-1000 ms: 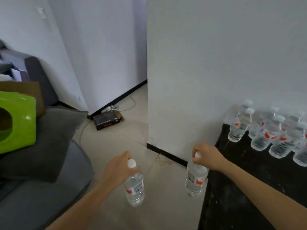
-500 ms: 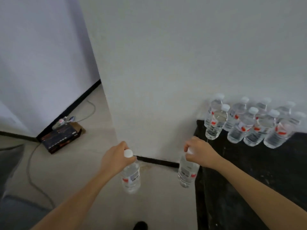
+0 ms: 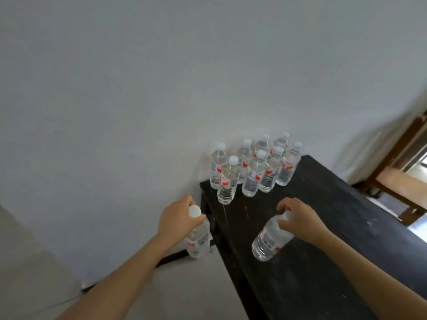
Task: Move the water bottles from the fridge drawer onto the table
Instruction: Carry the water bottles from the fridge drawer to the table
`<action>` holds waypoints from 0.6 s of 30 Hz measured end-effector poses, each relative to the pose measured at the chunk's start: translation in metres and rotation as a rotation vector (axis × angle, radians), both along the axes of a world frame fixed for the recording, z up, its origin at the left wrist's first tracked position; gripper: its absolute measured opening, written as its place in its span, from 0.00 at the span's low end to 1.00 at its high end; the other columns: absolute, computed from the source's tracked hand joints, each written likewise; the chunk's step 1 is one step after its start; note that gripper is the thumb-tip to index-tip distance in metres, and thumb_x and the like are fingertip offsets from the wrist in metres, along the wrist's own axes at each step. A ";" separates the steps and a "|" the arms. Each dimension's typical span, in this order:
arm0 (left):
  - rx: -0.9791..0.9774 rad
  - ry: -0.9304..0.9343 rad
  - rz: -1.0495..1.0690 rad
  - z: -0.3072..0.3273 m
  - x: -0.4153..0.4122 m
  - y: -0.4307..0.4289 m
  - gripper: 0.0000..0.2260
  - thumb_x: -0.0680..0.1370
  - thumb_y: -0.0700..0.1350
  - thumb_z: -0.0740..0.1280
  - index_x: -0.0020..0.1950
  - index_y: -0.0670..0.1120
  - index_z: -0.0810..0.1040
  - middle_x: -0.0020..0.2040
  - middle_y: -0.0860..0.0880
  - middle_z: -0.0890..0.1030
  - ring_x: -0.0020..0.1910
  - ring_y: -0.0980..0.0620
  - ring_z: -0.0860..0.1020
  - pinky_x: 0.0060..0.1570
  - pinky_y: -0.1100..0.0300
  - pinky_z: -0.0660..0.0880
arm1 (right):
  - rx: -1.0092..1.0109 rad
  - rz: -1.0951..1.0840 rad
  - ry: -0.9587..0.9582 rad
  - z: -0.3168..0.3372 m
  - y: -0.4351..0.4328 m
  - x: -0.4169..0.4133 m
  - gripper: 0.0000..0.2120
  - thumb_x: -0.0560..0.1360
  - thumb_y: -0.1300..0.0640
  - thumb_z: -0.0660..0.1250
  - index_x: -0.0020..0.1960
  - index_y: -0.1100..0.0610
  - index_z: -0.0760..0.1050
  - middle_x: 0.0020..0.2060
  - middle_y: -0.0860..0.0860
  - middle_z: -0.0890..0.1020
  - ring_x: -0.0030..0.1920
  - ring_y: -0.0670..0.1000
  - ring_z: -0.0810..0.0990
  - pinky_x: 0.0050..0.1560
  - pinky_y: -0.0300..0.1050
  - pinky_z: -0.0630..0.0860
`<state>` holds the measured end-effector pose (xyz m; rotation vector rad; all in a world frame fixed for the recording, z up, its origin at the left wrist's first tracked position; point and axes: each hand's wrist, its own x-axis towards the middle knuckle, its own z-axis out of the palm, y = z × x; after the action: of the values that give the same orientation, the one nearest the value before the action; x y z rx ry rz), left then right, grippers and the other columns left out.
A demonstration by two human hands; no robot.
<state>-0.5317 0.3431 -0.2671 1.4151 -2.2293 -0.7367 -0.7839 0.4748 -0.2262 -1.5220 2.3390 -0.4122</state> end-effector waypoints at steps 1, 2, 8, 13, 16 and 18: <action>0.001 0.005 -0.022 0.001 -0.013 -0.005 0.13 0.69 0.53 0.70 0.41 0.50 0.67 0.37 0.53 0.74 0.40 0.50 0.74 0.37 0.59 0.68 | 0.009 -0.019 0.005 0.000 0.000 -0.008 0.13 0.70 0.58 0.69 0.49 0.47 0.68 0.45 0.45 0.72 0.44 0.45 0.74 0.42 0.36 0.72; 0.001 0.010 -0.049 0.002 -0.024 -0.007 0.13 0.69 0.53 0.71 0.39 0.51 0.66 0.37 0.54 0.73 0.39 0.51 0.74 0.35 0.61 0.66 | 0.017 -0.031 0.008 -0.001 0.001 -0.015 0.14 0.70 0.58 0.70 0.49 0.47 0.68 0.45 0.45 0.72 0.45 0.46 0.74 0.43 0.36 0.71; 0.022 -0.012 -0.161 0.000 -0.098 -0.019 0.13 0.70 0.53 0.70 0.41 0.51 0.66 0.38 0.54 0.73 0.38 0.55 0.73 0.31 0.64 0.63 | 0.051 -0.116 -0.030 -0.014 0.003 -0.069 0.15 0.68 0.59 0.71 0.49 0.48 0.69 0.47 0.46 0.75 0.46 0.46 0.75 0.41 0.34 0.69; 0.006 -0.032 -0.122 -0.006 -0.140 -0.029 0.13 0.71 0.54 0.68 0.44 0.49 0.68 0.38 0.53 0.73 0.39 0.52 0.73 0.35 0.60 0.65 | -0.030 -0.143 -0.080 -0.025 -0.023 -0.098 0.14 0.68 0.59 0.71 0.49 0.50 0.70 0.45 0.47 0.73 0.46 0.48 0.74 0.40 0.35 0.68; 0.018 -0.017 -0.098 -0.008 -0.154 -0.034 0.13 0.70 0.54 0.69 0.44 0.48 0.69 0.38 0.53 0.74 0.39 0.52 0.74 0.34 0.59 0.66 | -0.087 -0.169 -0.111 -0.029 -0.047 -0.111 0.13 0.69 0.60 0.70 0.50 0.52 0.71 0.46 0.48 0.72 0.45 0.48 0.73 0.39 0.35 0.68; 0.035 -0.004 -0.082 -0.011 -0.161 -0.038 0.13 0.70 0.53 0.69 0.45 0.48 0.70 0.39 0.53 0.75 0.40 0.51 0.75 0.38 0.56 0.71 | -0.127 -0.171 -0.118 -0.032 -0.067 -0.118 0.12 0.69 0.61 0.70 0.50 0.53 0.72 0.46 0.48 0.72 0.43 0.47 0.72 0.35 0.34 0.65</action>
<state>-0.6929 0.3050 -0.2777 1.3489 -2.2996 -0.8044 -0.9020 0.4078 -0.2586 -1.3148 2.3968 -0.6853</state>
